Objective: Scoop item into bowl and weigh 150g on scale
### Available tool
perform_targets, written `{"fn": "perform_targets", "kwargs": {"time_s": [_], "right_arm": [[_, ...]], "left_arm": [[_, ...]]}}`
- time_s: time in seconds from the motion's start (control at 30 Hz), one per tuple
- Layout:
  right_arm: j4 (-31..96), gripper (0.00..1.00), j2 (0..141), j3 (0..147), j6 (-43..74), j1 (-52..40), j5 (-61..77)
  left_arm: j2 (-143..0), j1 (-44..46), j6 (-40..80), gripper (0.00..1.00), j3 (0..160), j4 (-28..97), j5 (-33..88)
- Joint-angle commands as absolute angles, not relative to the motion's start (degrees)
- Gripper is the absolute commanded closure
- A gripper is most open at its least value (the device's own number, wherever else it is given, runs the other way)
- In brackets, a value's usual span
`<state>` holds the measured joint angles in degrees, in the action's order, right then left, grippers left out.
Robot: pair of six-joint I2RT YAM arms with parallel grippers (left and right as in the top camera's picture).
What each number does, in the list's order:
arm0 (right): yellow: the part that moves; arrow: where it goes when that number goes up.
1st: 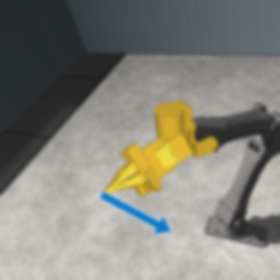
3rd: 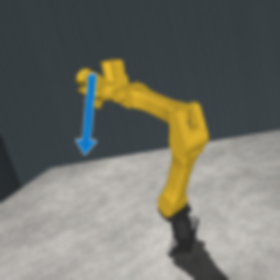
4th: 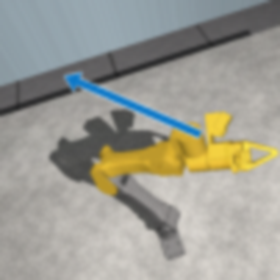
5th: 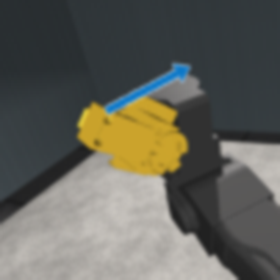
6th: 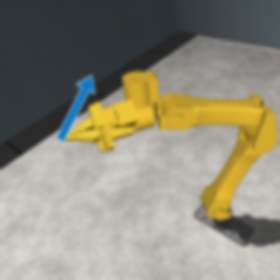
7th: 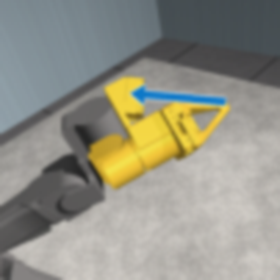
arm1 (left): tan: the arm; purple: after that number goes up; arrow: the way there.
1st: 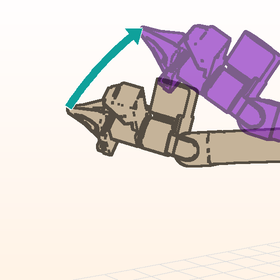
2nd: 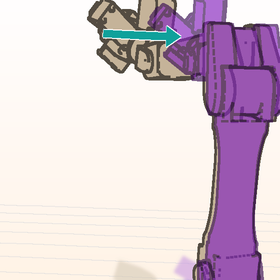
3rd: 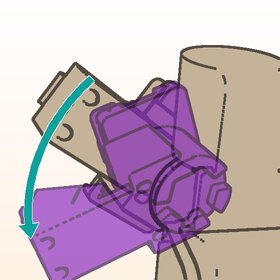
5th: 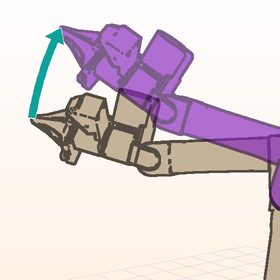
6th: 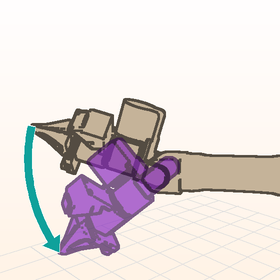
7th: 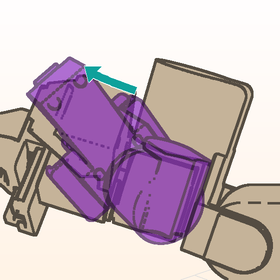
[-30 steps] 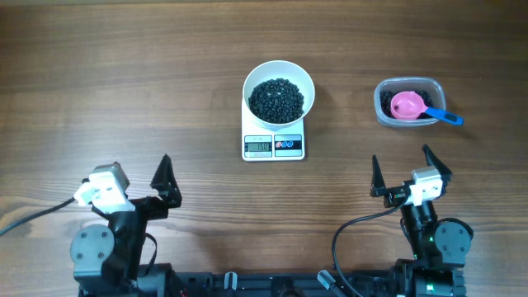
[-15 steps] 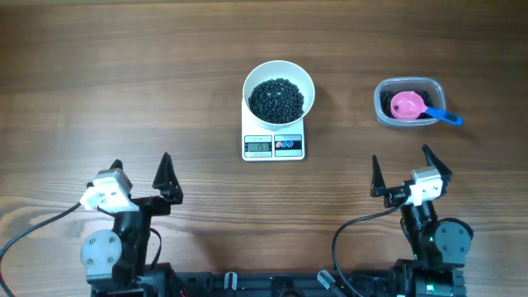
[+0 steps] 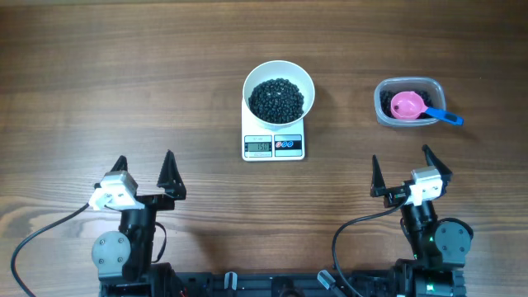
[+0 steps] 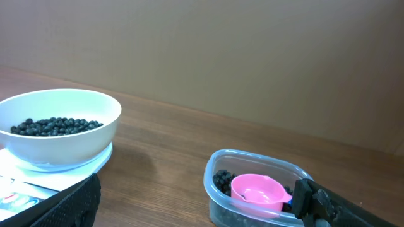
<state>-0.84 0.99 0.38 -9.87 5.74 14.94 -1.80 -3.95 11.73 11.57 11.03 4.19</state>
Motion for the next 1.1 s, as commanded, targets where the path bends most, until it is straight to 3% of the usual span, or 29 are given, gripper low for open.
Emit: {"fn": "perform_targets", "kwargs": {"time_s": [0.0, 0.5, 0.7, 1.07], "right_arm": [[-1.0, 0.0, 0.3, 0.3, -8.9, 6.0, 14.2], [-1.0, 0.0, 0.3, 0.3, -8.9, 6.0, 14.2], [-1.0, 0.0, 0.3, 0.3, -8.9, 6.0, 14.2], [-1.0, 0.0, 0.3, 0.3, -8.9, 6.0, 14.2]], "left_arm": [[-0.6, -4.3, 12.3, 0.0, 9.3, 8.8, 4.7], [-0.1, -2.0, 12.5, 0.0, 6.2, 5.3, 5.9], [-0.1, -2.0, 12.5, 0.0, 0.3, -2.0, 5.9], [-0.2, -2.0, 14.2, 0.0, 0.3, 4.2, 5.5]]}}
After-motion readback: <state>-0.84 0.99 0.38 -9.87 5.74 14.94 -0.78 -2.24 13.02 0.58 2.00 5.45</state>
